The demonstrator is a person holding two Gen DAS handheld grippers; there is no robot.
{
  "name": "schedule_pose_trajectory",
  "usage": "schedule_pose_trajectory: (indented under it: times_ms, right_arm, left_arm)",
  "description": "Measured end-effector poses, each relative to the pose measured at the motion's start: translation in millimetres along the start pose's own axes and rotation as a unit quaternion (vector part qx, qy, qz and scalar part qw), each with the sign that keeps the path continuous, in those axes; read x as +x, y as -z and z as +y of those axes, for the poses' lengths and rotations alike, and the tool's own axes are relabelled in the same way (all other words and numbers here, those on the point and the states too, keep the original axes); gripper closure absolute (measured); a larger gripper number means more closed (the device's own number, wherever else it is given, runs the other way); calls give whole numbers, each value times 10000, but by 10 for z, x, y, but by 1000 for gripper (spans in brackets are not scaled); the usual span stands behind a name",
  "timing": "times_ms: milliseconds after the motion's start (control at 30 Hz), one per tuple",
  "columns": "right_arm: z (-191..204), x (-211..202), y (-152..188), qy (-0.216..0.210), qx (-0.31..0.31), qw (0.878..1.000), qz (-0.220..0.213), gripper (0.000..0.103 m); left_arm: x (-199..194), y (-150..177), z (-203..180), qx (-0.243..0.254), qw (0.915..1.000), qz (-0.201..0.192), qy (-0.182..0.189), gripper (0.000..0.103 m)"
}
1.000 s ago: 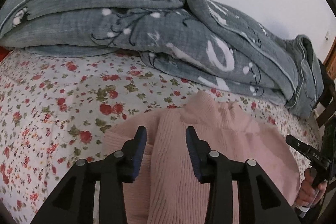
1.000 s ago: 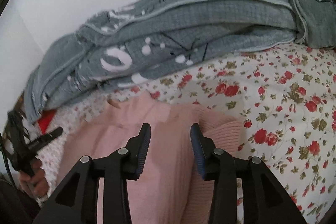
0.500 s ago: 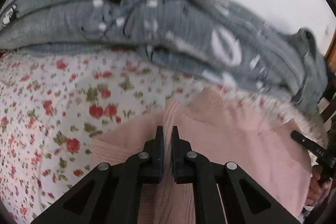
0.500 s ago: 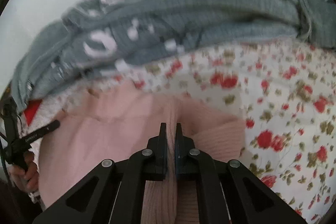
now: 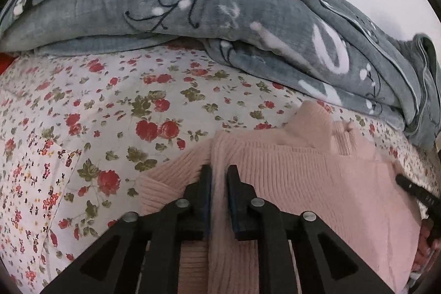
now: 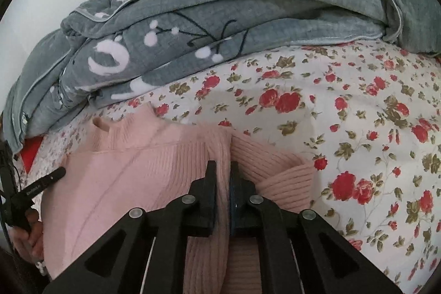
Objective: Fold small clothes
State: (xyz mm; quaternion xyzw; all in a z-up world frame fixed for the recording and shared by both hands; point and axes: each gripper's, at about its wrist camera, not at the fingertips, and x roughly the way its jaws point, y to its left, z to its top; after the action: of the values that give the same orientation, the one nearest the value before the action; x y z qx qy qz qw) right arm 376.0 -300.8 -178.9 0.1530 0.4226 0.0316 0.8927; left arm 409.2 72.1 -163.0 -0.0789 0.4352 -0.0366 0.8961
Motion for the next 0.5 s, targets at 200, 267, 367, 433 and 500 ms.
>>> schedule_pose_trajectory:
  times_ms: [200, 267, 367, 433, 500]
  right_arm:
    - [-70, -205, -43, -129, 257, 9994, -187, 71]
    - [-72, -389, -37, -112, 301, 9987, -389, 61]
    - [-23, -644, 0, -37, 172, 9985, -515, 58]
    - [-6, -783, 60, -16, 81, 9985, -541, 52]
    - [6, -905, 159, 0, -22, 9985, -550, 49]
  left_arm:
    - [-239, -1, -47, 127, 9996, -225, -142, 53]
    - [-384, 26, -54, 197, 9992, -308, -186, 51]
    - [-595, 97, -31, 221, 9987, -393, -233, 46]
    - [-728, 166, 4, 218, 9987, -415, -179, 42]
    - [-853, 242, 45, 227, 9987, -433, -171, 41]
